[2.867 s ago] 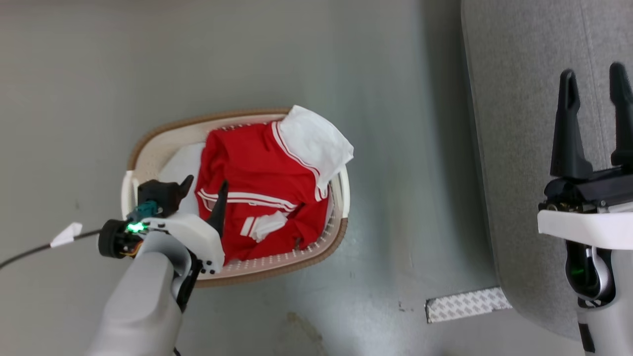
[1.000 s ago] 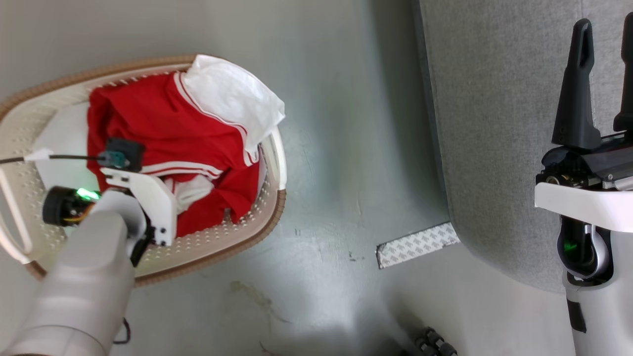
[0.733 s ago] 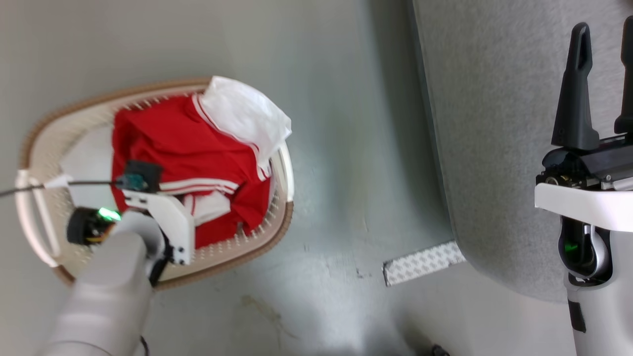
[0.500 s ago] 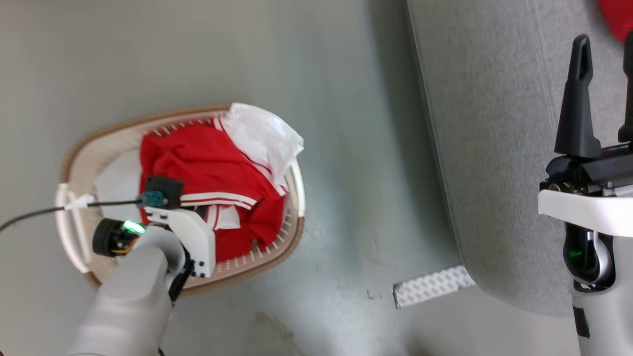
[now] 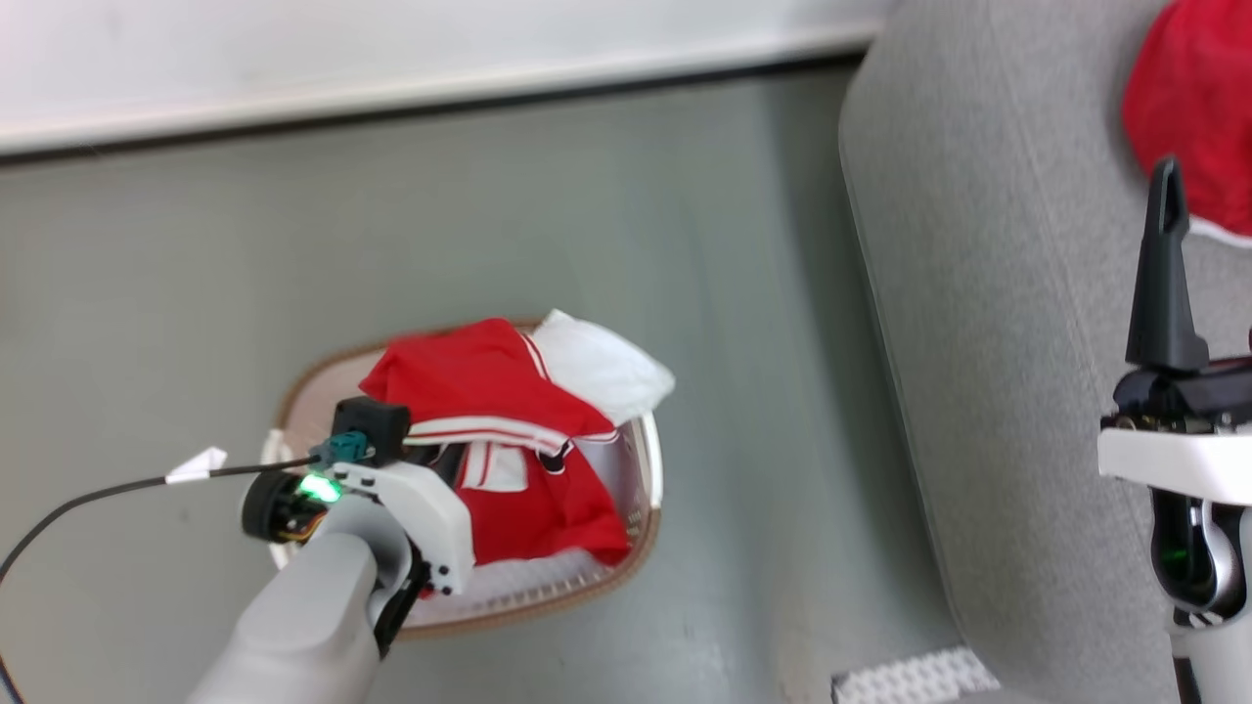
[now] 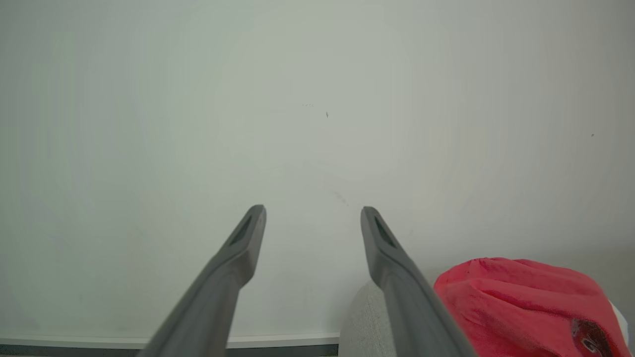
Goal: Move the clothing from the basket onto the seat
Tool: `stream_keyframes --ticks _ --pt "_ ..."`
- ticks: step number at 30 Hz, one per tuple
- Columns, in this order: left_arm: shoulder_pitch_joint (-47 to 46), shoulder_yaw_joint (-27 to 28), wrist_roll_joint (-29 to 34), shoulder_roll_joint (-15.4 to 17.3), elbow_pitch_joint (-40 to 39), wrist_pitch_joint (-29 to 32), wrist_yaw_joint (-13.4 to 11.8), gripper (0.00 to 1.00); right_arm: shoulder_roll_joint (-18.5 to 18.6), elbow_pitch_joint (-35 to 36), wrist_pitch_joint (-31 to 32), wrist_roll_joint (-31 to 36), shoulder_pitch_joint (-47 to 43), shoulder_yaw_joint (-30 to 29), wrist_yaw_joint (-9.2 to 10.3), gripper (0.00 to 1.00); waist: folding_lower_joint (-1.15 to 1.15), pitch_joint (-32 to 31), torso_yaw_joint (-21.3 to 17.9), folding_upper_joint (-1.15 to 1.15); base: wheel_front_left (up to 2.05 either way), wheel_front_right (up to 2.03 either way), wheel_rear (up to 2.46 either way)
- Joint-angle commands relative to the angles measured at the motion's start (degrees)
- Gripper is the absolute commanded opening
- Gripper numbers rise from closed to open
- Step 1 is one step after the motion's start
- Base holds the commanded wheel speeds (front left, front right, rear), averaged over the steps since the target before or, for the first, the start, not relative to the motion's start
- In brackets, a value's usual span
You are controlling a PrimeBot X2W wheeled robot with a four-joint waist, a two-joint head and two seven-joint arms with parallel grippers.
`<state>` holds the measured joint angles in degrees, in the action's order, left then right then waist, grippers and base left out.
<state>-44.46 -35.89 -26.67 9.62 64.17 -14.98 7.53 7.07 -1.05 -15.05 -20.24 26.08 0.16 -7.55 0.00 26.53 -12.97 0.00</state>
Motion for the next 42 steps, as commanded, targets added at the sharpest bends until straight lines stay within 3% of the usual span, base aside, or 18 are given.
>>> stream_keyframes --ticks 1,21,30,42 --pt "1.1 0.5 -0.5 0.4 -1.8 -0.2 -0.1 0.00 0.4 -0.3 -0.2 0.3 -1.2 -0.2 0.13 1.00 0.00 -4.3 2.1 0.00 0.00 0.00 0.00" --pt "10.9 4.6 6.4 0.8 -24.2 -0.2 -1.1 0.00 2.6 -4.1 -0.1 -0.6 -9.3 0.3 0.13 1.00 0.00 -19.7 6.5 0.00 0.00 0.00 0.00" --pt "10.1 3.5 6.6 1.3 -30.2 0.7 -1.4 0.00 2.8 -5.2 -0.1 -1.0 -12.3 0.8 0.13 1.00 0.00 -23.9 7.6 0.00 0.00 0.00 0.00" --pt "9.4 4.1 5.8 3.4 -45.0 5.2 -3.6 0.00 2.4 -6.4 -0.1 -2.1 -13.5 3.6 0.13 1.00 0.00 -25.9 7.6 0.00 0.00 0.00 0.00"
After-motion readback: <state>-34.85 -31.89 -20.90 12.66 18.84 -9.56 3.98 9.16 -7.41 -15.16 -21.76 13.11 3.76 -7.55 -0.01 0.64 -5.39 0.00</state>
